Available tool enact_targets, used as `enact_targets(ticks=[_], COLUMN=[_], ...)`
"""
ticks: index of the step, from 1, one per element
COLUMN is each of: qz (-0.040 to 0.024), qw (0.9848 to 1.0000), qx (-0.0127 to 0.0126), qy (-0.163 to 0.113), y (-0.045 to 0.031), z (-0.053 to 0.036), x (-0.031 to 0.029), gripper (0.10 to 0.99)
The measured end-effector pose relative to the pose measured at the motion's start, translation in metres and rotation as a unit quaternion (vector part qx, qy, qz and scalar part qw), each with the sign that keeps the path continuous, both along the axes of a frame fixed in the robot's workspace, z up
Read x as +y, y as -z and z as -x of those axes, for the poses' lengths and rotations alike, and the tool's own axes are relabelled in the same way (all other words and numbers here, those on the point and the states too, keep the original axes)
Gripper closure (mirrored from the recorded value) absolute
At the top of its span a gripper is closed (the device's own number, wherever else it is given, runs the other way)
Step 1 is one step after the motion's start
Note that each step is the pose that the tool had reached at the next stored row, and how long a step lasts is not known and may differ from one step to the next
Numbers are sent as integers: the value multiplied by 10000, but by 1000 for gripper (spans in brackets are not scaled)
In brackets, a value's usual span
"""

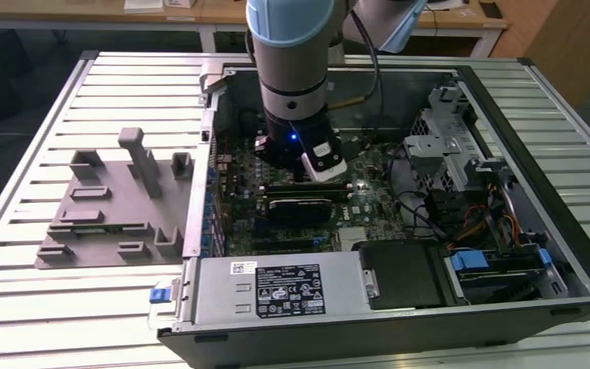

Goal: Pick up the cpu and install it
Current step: 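Install the second cpu locking lever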

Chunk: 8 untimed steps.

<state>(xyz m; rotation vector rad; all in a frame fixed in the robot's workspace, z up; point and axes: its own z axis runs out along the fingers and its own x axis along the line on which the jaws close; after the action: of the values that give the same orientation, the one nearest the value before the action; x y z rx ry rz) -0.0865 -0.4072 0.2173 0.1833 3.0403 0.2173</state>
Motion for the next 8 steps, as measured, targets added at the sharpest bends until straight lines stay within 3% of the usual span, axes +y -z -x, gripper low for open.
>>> enact_targets(ticks=[5,8], qz=[-148,-194], qw=[9999,9998], qx=[0,-1], qy=[1,1], y=[43,78], z=[24,32], x=[-11,-38], gripper=[980,980])
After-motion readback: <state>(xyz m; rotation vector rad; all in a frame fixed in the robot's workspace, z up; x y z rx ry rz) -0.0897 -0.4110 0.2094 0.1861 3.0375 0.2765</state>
